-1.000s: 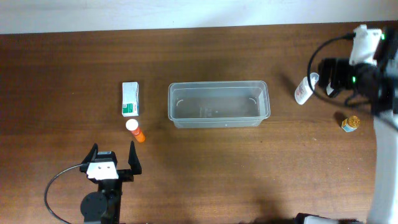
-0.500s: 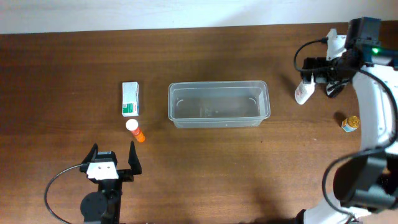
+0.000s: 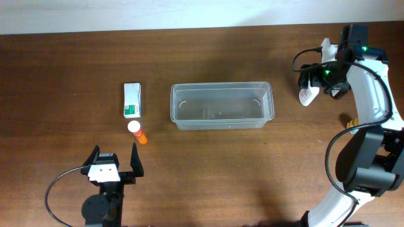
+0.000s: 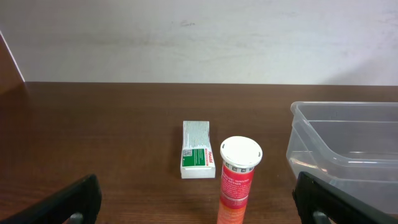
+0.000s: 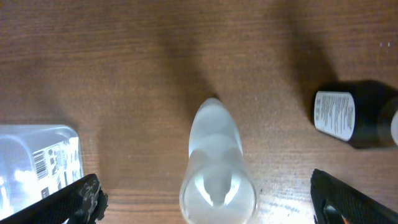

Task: Pack container
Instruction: 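Move right gripper over the white spray bottle and descend, then close right gripper on the white spray bottle and lift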

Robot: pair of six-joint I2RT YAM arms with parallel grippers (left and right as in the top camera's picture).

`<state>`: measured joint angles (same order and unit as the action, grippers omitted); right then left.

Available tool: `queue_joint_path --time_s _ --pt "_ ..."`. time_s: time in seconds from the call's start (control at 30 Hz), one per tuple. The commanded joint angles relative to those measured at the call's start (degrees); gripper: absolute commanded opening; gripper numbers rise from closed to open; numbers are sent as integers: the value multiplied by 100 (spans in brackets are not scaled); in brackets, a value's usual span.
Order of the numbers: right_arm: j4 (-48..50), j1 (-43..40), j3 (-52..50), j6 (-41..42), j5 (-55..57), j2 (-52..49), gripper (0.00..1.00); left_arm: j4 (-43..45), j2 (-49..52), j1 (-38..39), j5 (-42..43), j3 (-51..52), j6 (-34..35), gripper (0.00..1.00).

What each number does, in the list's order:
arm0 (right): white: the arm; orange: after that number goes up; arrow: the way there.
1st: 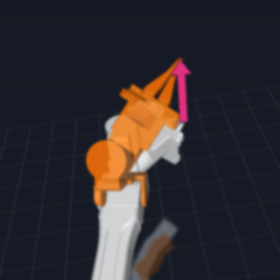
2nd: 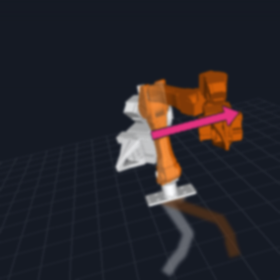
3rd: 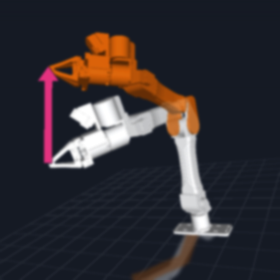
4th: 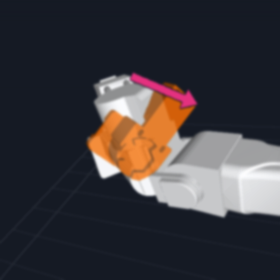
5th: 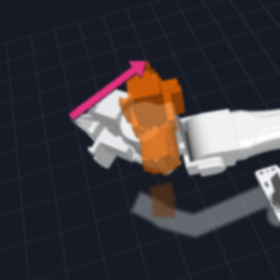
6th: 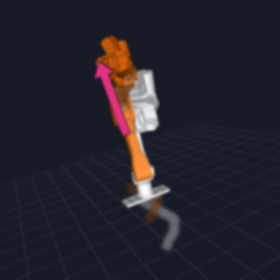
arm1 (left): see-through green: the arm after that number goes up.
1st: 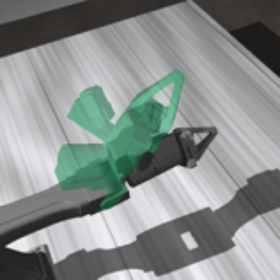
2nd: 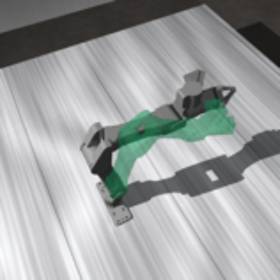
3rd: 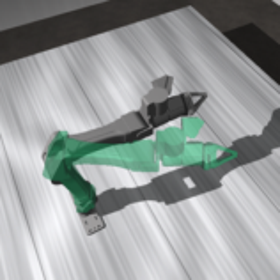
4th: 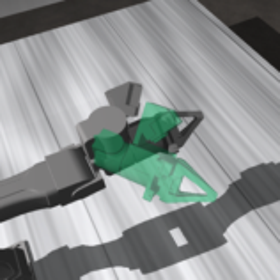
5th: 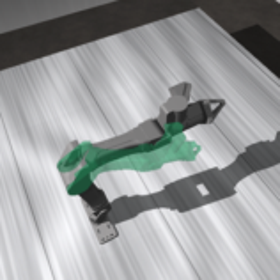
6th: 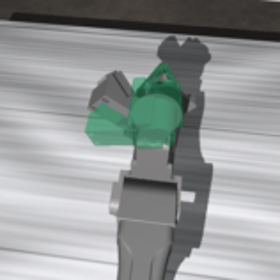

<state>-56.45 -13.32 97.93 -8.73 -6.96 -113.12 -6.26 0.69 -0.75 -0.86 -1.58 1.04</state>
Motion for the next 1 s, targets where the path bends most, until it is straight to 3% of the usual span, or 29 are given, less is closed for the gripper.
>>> queue_joint_path --time_s 0.0,0.6,0.7,0.8,0.97 --pt "111 -26 107 61 -35 -173 98 22 -35 -26 61 42 -87 99" --pt "337 -26 70 57 -9 -728 96 22 -35 -26 61 42 -87 99" --pt "378 -26 70 55 -9 -732 88 24 -35 -26 63 42 -87 99" --pt "382 -26 70 11 9 -741 74 22 -35 -26 61 42 -87 99" --pt "422 -26 70 -7 9 -772 72 22 -35 -26 61 42 -87 99"
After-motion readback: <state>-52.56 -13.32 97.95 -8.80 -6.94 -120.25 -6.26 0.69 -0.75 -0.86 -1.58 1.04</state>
